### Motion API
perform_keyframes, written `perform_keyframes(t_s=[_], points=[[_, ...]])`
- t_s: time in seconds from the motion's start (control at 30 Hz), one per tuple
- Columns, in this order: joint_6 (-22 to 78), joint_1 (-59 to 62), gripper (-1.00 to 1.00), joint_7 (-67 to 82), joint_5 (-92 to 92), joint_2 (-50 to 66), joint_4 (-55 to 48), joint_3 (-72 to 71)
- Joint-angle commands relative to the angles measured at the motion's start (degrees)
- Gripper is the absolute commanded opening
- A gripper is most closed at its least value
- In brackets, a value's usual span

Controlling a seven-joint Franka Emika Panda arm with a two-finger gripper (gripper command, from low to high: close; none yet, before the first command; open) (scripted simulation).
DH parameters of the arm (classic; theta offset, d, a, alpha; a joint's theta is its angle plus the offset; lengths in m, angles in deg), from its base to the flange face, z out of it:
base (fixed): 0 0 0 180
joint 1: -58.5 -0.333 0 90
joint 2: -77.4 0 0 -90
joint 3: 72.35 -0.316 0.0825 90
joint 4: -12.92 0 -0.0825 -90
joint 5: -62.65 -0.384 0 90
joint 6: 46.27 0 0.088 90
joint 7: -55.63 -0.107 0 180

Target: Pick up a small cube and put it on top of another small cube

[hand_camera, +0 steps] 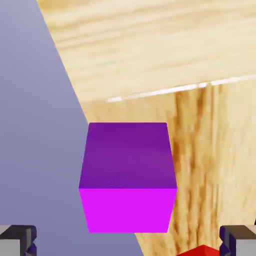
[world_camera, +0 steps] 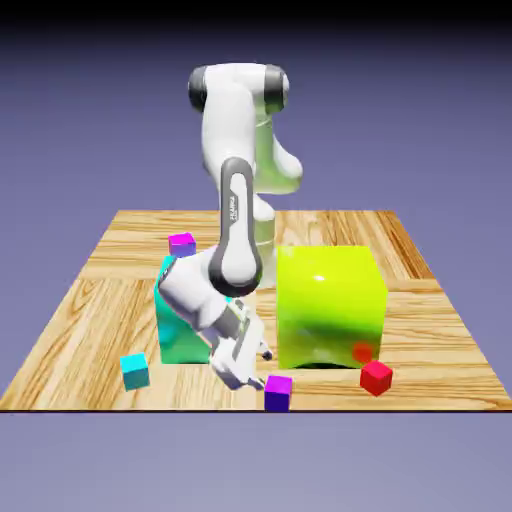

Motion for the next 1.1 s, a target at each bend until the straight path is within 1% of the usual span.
perform_keyframes(t_s=[0.0,0.03,0.07,0.1,0.23,0.33,0.37,1.07], points=[[-1.21,-0.44,0.0,1.11,-1.42,2.08,-0.92,-0.66],[-1.52,-0.55,0.0,1.39,-1.78,2.6,-1.15,-0.82],[-1.52,-0.55,-1.0,1.39,-1.78,2.6,-1.15,-0.82],[-1.52,-0.55,-1.0,1.39,-1.78,2.6,-1.15,-0.82],[3.32,1.2,-1.0,-3.05,3.89,-5.7,2.52,1.81],[1.52,6.02,-1.0,-0.44,10.21,-1.69,-2.95,-0.61],[2.51,6.44,-1.0,-0.78,12.66,-0.79,-4.15,-2.13],[29.23,10.88,-1.0,-12.48,64.98,15.54,-26.64,-35.87]])
